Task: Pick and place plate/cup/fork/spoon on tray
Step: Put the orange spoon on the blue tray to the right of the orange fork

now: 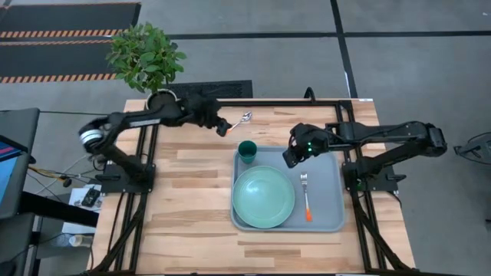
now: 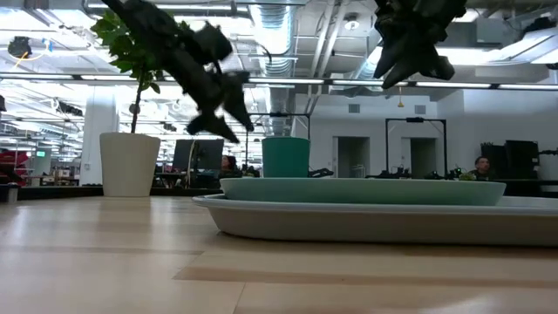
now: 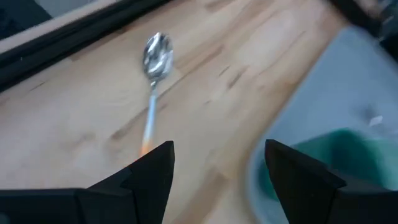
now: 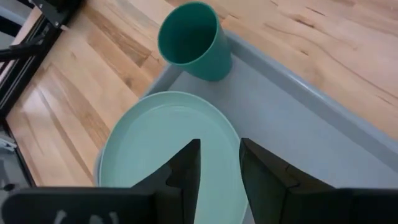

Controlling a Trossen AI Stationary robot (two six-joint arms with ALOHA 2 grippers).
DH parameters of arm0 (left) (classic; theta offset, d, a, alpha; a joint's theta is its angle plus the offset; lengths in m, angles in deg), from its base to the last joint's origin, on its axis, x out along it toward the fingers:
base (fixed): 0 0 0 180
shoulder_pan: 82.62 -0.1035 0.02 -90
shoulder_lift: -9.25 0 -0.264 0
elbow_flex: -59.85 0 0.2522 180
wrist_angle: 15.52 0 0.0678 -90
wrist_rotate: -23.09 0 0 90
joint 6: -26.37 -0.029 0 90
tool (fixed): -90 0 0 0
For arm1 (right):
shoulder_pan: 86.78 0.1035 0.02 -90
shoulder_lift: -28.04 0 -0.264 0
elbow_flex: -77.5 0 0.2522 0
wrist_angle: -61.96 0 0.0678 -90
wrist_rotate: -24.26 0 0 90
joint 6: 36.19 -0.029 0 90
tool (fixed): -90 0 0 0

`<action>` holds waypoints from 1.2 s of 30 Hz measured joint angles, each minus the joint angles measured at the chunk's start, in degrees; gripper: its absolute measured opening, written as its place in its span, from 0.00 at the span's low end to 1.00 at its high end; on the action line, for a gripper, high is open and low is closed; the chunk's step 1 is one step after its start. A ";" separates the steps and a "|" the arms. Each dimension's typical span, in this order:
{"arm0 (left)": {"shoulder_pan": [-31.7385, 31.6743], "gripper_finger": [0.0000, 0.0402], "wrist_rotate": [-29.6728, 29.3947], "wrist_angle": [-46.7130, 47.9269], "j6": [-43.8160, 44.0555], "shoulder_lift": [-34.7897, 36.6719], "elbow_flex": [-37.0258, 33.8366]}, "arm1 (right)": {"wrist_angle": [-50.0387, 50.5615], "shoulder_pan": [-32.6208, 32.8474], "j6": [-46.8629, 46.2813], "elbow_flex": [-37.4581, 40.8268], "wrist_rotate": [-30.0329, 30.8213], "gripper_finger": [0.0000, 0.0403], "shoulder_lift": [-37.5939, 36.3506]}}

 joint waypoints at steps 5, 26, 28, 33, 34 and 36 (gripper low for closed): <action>-0.81 0.59 -0.82 0.91 -5.76 -7.89 3.52 | 0.08 -0.12 1.32 0.00 -0.02 0.34 0.00; -1.96 0.59 -4.24 10.94 -24.37 -28.05 20.47 | 0.05 -2.48 -6.25 0.04 4.55 0.33 0.02; -1.66 0.59 -6.51 11.36 -25.42 -29.22 20.47 | 0.03 -2.84 -6.26 0.06 4.55 0.33 0.02; -0.89 0.48 -9.03 13.25 -26.53 -31.13 20.91 | 0.07 -3.61 -6.24 0.07 4.52 0.33 0.02; -0.53 0.44 -9.91 13.37 -26.74 -31.15 20.89 | 0.07 -3.62 -6.24 0.07 4.52 0.33 0.02; -0.22 0.34 -10.08 13.51 -26.80 -31.21 20.89 | 0.07 -3.62 -6.24 0.07 4.52 0.33 0.02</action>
